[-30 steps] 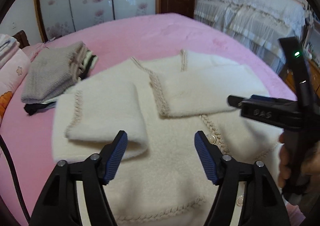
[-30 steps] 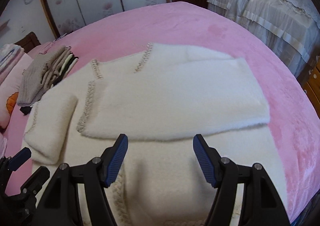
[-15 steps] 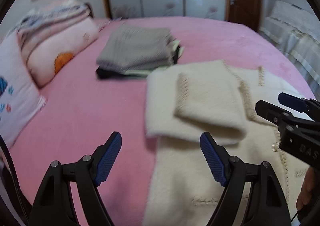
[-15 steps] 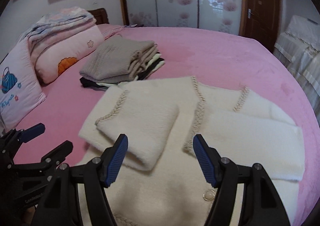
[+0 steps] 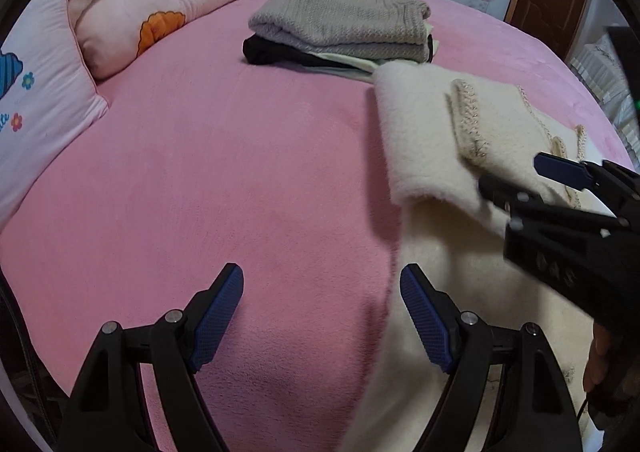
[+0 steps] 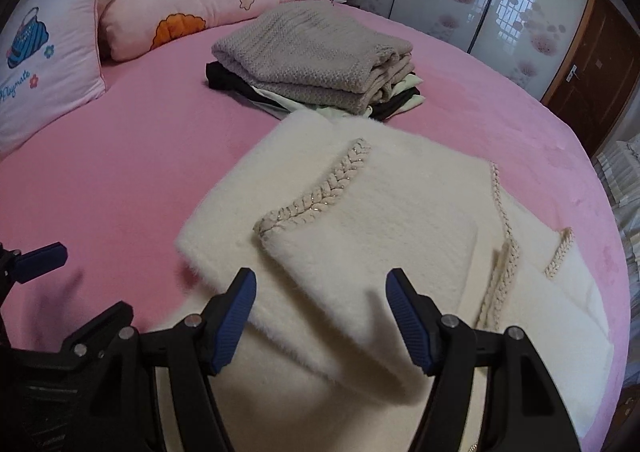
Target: Fold large clothes
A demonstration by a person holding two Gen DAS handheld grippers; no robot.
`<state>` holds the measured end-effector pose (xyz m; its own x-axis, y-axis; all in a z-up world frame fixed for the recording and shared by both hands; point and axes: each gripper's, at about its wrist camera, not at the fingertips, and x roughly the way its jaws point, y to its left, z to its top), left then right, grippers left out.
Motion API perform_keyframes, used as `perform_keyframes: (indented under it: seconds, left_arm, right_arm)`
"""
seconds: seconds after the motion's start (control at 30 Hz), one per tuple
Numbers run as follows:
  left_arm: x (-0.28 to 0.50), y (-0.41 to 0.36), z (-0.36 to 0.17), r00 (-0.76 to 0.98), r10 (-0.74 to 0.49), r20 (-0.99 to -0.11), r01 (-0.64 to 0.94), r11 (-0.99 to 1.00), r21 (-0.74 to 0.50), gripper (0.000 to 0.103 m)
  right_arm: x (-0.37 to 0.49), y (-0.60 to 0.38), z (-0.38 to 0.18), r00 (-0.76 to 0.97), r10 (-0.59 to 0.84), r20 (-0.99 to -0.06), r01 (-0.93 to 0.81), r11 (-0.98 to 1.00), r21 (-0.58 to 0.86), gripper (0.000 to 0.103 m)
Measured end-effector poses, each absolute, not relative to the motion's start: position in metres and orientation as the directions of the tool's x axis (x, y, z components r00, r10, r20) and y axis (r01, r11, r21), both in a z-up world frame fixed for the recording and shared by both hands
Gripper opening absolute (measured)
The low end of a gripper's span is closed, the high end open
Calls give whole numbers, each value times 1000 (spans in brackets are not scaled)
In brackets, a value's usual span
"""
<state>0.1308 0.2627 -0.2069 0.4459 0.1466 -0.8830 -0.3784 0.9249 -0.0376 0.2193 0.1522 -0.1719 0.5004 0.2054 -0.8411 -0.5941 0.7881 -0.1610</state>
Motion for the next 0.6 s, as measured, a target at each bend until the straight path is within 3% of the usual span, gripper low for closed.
perform_keyframes:
  seconds: [0.03, 0.1, 0.13, 0.4, 0.53, 0.6]
  left_arm:
    - [131, 264, -209, 440, 142, -887, -378, 925, -40, 80]
    - [132, 262, -210, 439, 133, -888, -372, 927, -46, 80]
    - [132, 261, -210, 440, 130, -888, -367, 929, -46, 80]
    - [137, 244, -205, 462, 108, -880, -322, 945, -53, 80]
    - [143, 229, -209, 448, 82, -890, -292, 954, -59, 80]
    - [147, 219, -211, 438, 78, -896, -272, 961, -50, 80]
  right_arm:
    - [226, 153, -177, 483, 192, -854, -588, 794, -154, 42]
    - [237, 150, -180, 437, 210, -875, -580, 809, -95, 13]
    - [243, 146, -178, 422, 215, -881, -567, 820, -72, 10]
    - [265, 18, -77, 626, 266, -733, -319, 945, 71, 9]
    - [254, -73, -95, 597, 212, -774, -170, 976, 136, 11]
    - [243, -106, -127, 525, 190, -829, -120, 982, 148, 19]
